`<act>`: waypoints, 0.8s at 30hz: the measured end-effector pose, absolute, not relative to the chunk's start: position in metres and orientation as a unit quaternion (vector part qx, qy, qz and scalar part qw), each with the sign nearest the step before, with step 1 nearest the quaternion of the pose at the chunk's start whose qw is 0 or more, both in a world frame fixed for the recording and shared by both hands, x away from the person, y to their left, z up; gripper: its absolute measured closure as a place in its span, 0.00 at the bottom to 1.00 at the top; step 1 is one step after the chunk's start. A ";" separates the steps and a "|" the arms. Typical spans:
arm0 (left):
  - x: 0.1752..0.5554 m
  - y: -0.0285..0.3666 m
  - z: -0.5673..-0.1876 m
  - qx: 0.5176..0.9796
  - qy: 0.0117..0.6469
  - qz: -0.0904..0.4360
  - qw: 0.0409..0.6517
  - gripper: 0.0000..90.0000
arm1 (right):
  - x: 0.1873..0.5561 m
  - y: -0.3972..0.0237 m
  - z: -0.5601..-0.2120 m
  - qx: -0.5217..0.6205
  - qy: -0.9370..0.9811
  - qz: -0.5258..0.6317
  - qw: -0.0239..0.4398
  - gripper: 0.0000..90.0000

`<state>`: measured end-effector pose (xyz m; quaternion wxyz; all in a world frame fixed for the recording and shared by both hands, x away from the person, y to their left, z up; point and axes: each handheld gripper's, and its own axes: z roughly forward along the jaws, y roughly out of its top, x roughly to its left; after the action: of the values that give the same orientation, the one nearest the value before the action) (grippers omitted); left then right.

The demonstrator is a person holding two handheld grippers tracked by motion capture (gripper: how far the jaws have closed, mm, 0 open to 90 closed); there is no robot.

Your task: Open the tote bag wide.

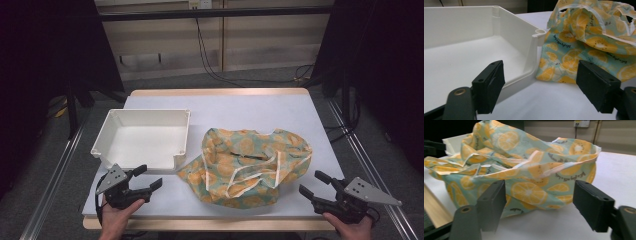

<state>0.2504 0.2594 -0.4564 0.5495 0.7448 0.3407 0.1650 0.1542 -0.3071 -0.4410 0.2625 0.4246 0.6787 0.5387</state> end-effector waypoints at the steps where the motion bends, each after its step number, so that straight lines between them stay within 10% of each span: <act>1: 0.250 0.259 -0.456 0.747 0.341 0.164 0.547 0.29 | 0.155 -0.306 -0.439 0.419 0.684 0.540 0.256 0.35; 24: 0.247 0.219 -0.435 0.783 0.254 0.103 0.558 0.52 | 0.180 -0.279 -0.410 0.349 0.729 0.556 0.196 0.55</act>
<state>0.2472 0.2194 -0.4354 0.5584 0.7831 0.2538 0.1029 0.1802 -0.2791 -0.4096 0.1957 0.3486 0.7290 0.5556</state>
